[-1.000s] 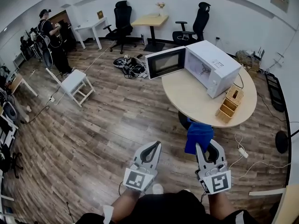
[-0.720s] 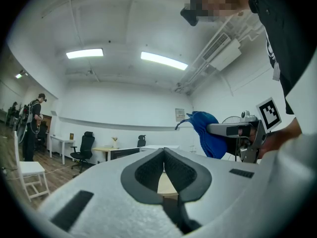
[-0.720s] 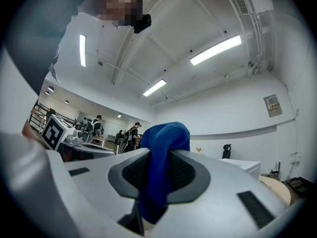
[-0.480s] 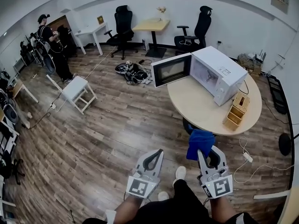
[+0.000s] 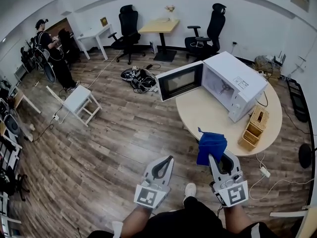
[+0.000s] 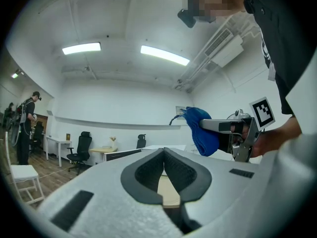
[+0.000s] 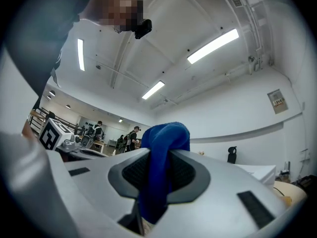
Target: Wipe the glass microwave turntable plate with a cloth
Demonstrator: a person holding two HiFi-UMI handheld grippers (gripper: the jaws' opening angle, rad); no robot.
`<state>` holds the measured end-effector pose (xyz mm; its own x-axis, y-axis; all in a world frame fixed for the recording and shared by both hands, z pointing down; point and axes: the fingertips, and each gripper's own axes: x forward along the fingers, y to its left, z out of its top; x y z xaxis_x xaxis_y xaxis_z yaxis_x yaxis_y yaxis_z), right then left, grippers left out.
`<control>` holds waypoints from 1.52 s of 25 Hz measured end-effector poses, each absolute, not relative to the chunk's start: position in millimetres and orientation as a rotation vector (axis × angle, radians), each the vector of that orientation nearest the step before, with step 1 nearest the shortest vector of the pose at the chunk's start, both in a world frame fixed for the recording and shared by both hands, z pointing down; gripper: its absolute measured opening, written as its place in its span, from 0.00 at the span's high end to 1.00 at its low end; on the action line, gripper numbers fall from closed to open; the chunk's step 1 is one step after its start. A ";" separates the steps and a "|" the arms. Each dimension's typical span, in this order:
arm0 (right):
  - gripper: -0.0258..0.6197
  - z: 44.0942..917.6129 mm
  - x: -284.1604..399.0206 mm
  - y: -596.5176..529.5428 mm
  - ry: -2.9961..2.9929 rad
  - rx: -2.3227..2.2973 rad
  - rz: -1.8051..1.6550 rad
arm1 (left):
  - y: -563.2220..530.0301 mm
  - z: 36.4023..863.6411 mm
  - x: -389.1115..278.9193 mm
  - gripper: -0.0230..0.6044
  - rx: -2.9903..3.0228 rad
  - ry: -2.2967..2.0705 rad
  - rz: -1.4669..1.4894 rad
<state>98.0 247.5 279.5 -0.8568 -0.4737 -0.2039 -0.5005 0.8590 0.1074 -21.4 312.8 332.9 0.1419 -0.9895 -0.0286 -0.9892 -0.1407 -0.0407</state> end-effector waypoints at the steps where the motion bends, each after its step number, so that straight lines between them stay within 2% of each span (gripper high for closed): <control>1: 0.84 277.9 95.8 236.9 2.859 -0.751 0.238 | 301.9 332.7 -23.2 0.95 -2.337 2.027 -0.007; 14: 0.83 282.0 92.1 110.0 2.874 -0.743 0.190 | 177.9 332.5 -26.0 0.95 -2.348 2.031 -0.038; 26: 0.82 298.5 78.6 51.8 2.938 -0.684 0.174 | 121.0 338.1 -31.1 0.95 -2.301 2.081 -0.040; 38: 0.82 285.0 21.8 -14.6 2.906 -0.749 0.238 | 45.7 319.8 -96.7 0.95 -2.304 2.039 0.021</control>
<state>21.8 -14.6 285.0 -0.8682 -0.4678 -0.1657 -0.4885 0.8644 0.1193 -96.7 45.7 319.8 0.1223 -0.9911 -0.0532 -0.9919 -0.1203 -0.0400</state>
